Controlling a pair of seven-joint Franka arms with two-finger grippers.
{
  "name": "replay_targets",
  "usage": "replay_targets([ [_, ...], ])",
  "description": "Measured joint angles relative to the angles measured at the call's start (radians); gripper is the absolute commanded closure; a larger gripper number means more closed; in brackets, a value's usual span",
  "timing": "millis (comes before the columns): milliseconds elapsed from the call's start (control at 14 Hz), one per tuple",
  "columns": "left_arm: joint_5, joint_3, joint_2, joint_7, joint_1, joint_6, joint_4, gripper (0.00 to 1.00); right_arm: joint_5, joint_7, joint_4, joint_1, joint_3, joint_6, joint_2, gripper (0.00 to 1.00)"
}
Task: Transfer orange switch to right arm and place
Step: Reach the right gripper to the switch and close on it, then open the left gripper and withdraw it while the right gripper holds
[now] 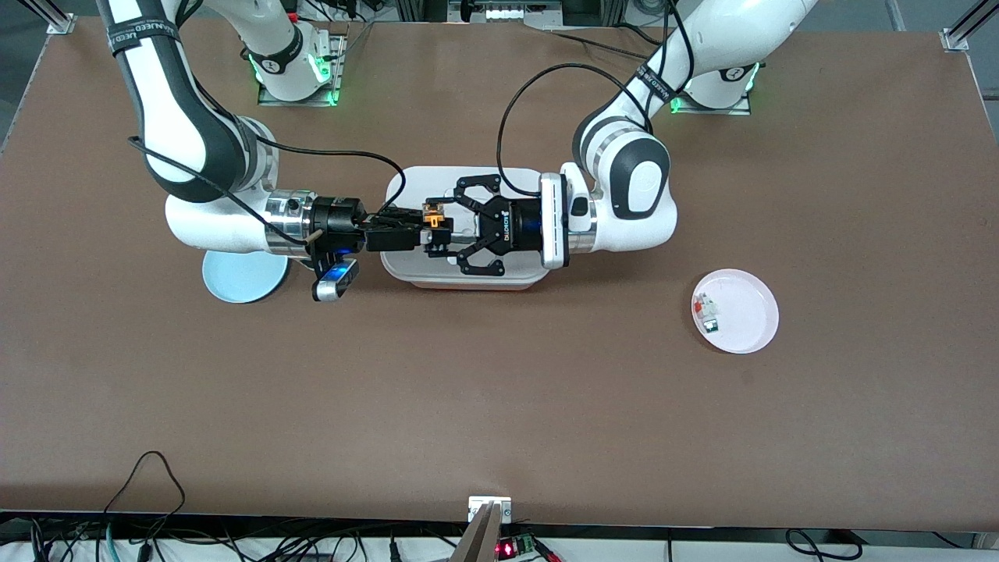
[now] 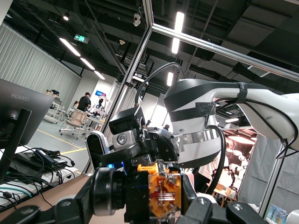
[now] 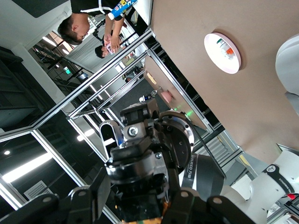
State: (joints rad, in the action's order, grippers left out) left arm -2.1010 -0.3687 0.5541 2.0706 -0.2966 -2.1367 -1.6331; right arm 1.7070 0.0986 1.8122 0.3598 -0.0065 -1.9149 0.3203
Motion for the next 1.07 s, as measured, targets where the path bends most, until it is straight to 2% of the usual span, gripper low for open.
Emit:
replay_targets([
  [71,-0.001,0.0,0.0,-0.004,0.001,-0.001,0.003,0.67,-0.001,-0.009,0.0,0.001,0.0,0.0,0.001,0.87],
  [214,-0.001,0.0,0.0,-0.004,0.001,-0.001,0.002,0.66,-0.002,-0.015,0.0,0.001,0.0,0.0,0.001,0.9],
  [286,-0.001,0.0,0.0,-0.003,0.0,-0.001,0.002,0.51,-0.002,-0.016,0.0,0.001,0.0,0.0,0.001,0.9],
  [357,-0.001,0.0,0.0,-0.003,0.0,-0.001,0.002,0.01,-0.002,-0.016,0.0,0.001,0.0,0.0,0.001,0.9],
  [1071,0.0,0.003,0.0,-0.008,0.013,-0.003,0.001,0.0,0.0,-0.016,-0.004,0.002,0.0,-0.001,0.001,0.9],
])
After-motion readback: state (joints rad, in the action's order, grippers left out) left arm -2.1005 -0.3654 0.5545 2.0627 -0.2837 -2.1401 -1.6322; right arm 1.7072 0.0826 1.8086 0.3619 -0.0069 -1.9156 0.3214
